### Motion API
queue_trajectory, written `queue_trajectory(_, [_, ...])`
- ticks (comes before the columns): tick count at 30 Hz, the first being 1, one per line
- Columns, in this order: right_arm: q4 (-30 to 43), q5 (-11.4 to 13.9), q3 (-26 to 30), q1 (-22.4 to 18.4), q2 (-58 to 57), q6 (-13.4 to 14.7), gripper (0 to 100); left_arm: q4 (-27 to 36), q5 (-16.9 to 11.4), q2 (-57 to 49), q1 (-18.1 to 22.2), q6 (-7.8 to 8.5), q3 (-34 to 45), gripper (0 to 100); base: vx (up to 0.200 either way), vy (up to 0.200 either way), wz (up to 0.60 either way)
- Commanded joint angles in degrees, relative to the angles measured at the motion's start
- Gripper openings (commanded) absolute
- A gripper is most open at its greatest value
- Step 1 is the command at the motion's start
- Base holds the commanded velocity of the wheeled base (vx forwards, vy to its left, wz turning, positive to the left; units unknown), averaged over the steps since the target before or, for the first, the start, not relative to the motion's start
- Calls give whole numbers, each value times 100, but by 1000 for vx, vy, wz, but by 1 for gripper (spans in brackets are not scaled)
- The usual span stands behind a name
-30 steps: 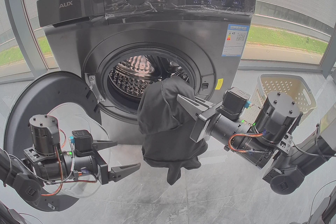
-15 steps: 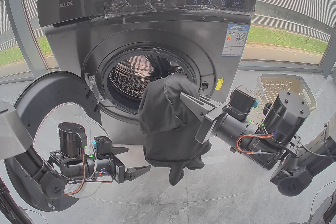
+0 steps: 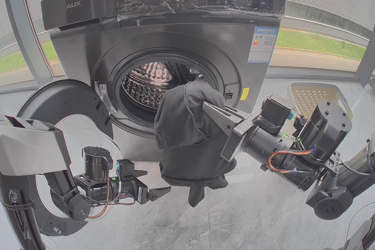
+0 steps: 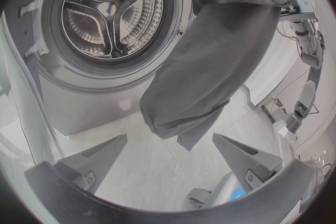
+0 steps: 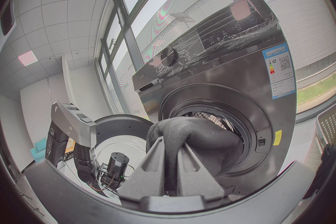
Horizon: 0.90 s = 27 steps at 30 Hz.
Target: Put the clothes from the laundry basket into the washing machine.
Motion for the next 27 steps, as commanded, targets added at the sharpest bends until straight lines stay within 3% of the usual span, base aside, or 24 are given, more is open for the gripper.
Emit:
queue_trajectory(1, [-4, -2, 31, 4, -69, -1, 0, -173, -14, 499, 24, -57, -111, 100, 0, 0, 0])
queue_trajectory(9, [-13, -2, 31, 57, -60, -1, 0, -375, -102, 886, -20, -215, -445, 100, 0, 0, 0])
queue_trajectory(10, [-13, 7, 23, 66, -51, -1, 0, -472, -137, 974, -29, -347, -559, 100, 0, 0, 0])
queue_trajectory(15, [-13, 7, 31, 66, -43, -1, 0, -832, -330, 1141, -64, -576, -735, 100, 0, 0, 0])
queue_trajectory(27, [-39, 7, 75, 66, -16, -1, 0, -1386, -436, 1431, -117, -637, -867, 100, 0, 0, 0])
